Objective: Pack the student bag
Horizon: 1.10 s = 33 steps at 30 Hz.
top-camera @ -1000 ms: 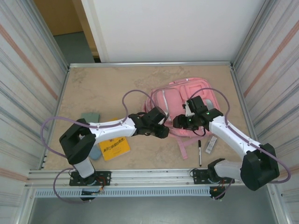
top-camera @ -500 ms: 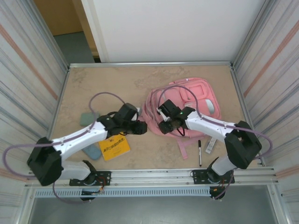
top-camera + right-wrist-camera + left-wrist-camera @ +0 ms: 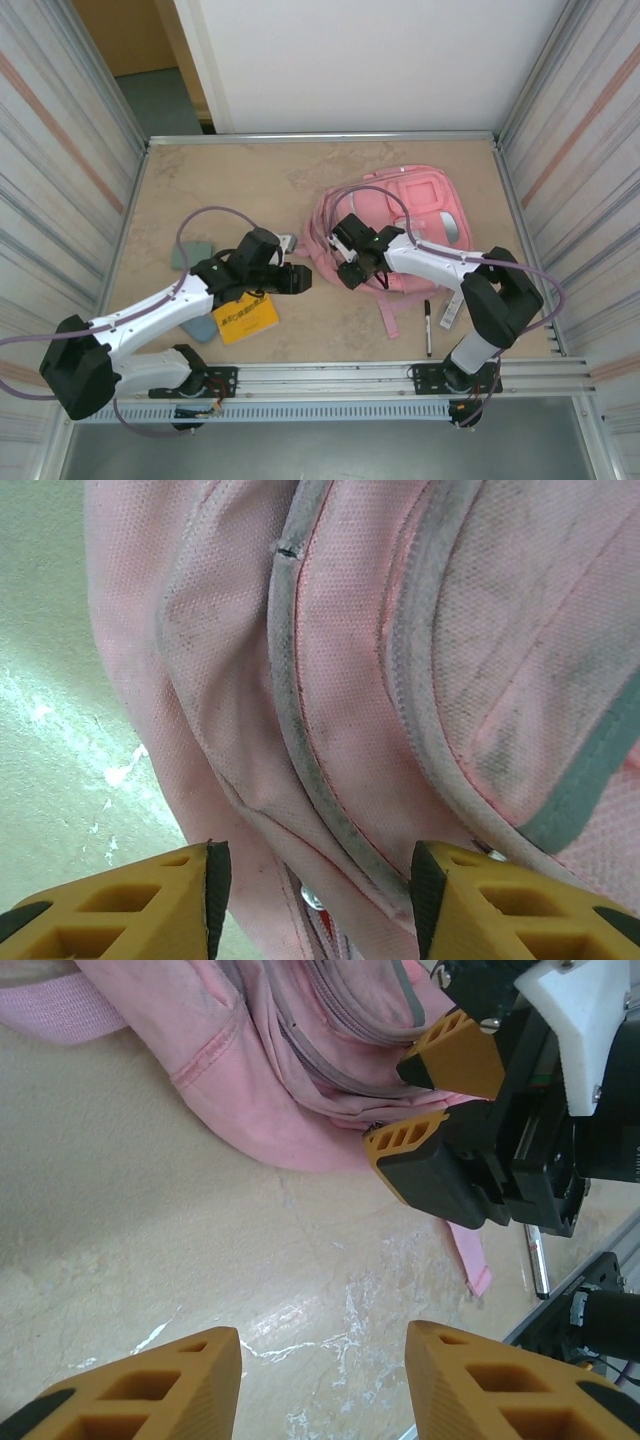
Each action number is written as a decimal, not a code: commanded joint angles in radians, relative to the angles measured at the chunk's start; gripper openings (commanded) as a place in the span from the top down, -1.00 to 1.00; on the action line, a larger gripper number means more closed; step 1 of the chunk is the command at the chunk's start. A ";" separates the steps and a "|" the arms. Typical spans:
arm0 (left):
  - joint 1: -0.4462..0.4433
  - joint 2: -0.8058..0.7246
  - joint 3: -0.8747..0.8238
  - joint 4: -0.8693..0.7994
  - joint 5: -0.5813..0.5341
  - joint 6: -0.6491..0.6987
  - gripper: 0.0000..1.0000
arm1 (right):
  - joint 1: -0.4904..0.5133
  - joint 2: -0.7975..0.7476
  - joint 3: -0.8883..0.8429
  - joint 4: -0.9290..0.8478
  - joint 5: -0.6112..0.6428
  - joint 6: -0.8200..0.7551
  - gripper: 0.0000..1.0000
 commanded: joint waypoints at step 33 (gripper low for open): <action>0.003 0.509 0.352 0.271 0.350 0.655 -0.07 | -0.269 -0.388 -0.165 0.240 -0.485 0.110 1.00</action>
